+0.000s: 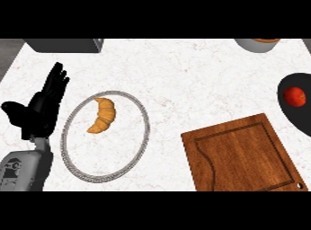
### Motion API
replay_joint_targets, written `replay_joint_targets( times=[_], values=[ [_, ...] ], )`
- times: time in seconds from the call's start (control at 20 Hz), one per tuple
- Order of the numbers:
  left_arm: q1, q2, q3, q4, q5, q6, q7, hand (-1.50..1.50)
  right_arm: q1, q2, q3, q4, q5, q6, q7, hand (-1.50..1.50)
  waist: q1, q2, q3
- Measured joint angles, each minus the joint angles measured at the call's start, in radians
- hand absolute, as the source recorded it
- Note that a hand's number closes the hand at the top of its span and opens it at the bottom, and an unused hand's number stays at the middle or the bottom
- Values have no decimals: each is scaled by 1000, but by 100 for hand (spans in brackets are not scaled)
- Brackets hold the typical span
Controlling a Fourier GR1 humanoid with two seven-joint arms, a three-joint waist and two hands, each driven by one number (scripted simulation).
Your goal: Pick the tomato from the cutting board and place it in the pan
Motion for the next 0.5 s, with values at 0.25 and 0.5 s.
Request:
replay_joint_targets(
  times=[0.25,0.5],
  values=[
    [11,5,13,3,-1,9,3,0,65,-58,-1,-23,-27,67,-2,-150,-26,-8,1],
    [25,13,26,8,3,6,-10,0,137,-99,0,-53,-59,100,-6,-150,-43,-13,0]
  ],
)
